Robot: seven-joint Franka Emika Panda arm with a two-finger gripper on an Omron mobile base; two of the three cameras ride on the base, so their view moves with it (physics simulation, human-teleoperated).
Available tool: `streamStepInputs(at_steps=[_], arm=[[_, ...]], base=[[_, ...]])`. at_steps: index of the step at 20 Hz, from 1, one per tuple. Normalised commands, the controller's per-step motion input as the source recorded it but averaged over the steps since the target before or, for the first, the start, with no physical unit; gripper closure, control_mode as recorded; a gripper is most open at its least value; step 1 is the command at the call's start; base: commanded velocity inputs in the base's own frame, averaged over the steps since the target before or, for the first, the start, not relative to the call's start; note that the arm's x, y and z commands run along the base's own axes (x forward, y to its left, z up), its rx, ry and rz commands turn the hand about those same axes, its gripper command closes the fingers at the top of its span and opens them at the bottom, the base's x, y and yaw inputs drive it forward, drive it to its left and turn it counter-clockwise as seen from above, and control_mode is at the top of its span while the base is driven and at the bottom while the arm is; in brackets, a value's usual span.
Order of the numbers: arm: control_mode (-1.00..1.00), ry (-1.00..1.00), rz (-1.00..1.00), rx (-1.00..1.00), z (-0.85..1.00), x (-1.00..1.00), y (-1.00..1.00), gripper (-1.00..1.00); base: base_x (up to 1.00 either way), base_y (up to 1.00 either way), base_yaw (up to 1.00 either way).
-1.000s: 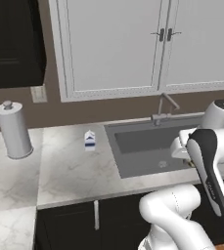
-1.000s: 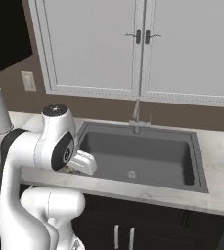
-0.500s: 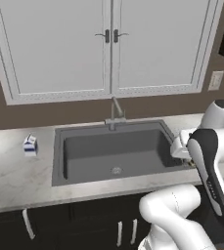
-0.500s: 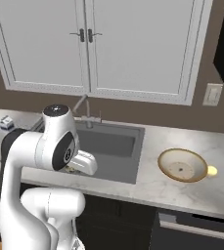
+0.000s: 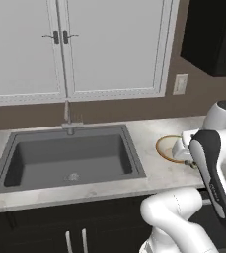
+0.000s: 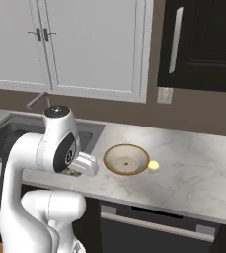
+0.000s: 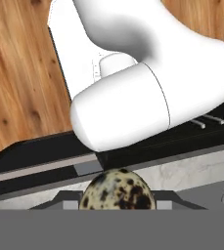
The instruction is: Gather the eggs and milk located in the vicinity of the sink area and place them right next to the bowl.
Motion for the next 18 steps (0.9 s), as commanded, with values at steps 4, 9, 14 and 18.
streamStepInputs(at_steps=[4,9,14,18], arm=[[1.0,0.0,0.0,0.0,0.0,0.0,0.0,1.0],[1.0,0.0,0.0,0.0,0.0,0.0,0.0,1.0],[1.0,0.0,0.0,0.0,0.0,0.0,0.0,1.0],[1.0,0.0,0.0,0.0,0.0,0.0,0.0,1.0]], base=[[0.0,-0.78,0.05],[0.05,-0.61,0.06],[0.12,-0.44,0.07],[0.24,-0.02,0.01]])
